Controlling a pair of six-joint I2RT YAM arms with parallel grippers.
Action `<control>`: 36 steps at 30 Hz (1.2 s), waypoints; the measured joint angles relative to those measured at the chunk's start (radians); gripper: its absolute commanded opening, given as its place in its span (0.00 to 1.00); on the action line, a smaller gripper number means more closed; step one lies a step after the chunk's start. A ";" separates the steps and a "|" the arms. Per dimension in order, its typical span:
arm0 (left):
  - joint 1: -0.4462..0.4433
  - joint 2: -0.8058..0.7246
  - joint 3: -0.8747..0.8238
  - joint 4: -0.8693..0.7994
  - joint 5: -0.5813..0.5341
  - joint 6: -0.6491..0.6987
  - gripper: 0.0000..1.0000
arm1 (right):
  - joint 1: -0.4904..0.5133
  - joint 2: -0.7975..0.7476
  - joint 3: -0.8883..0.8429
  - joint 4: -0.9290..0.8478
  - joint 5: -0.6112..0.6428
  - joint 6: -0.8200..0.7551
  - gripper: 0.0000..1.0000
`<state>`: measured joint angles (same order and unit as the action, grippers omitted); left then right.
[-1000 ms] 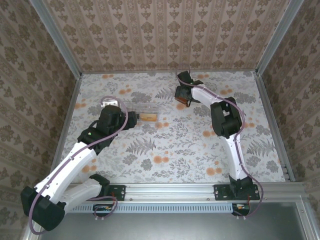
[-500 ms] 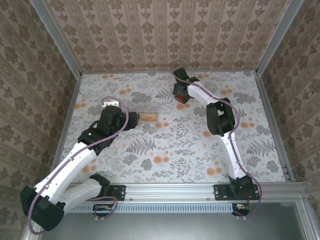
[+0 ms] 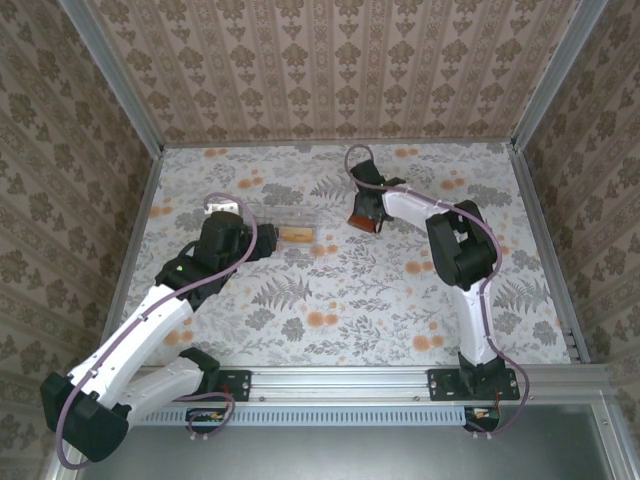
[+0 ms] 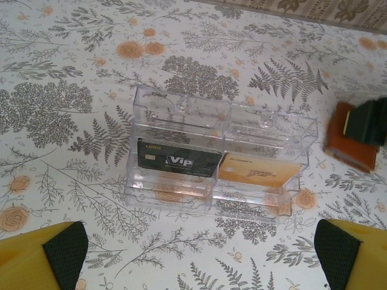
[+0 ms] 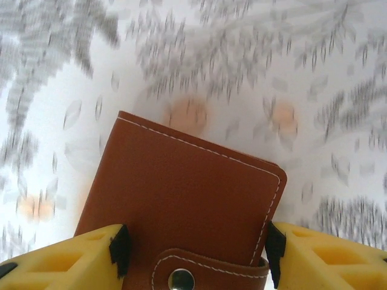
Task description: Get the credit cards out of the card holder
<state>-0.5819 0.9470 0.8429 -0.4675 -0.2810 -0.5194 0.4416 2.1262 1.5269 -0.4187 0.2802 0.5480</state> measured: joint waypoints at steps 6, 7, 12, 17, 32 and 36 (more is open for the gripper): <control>-0.008 0.000 0.000 0.003 0.014 0.000 1.00 | 0.119 -0.212 -0.323 0.098 0.000 0.006 0.60; -0.016 0.000 0.000 0.003 0.015 0.000 1.00 | 0.143 -0.244 -0.367 0.105 0.001 0.007 0.60; -0.120 0.003 -0.004 0.011 0.000 -0.001 1.00 | 0.281 -0.388 -0.541 0.101 0.030 0.032 0.64; -0.233 0.059 -0.018 0.029 -0.034 -0.020 1.00 | 0.391 -0.435 -0.566 -0.001 0.139 0.031 0.65; -0.261 -0.051 -0.178 0.091 -0.126 -0.116 1.00 | 0.446 -0.438 -0.532 -0.137 0.211 -0.002 0.44; -0.199 -0.116 -0.239 0.112 -0.087 -0.138 1.00 | 0.467 -0.438 -0.532 -0.146 0.209 0.002 0.44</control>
<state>-0.7811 0.8307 0.6037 -0.3553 -0.3679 -0.6571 0.9085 1.6886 0.9951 -0.5652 0.4892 0.5499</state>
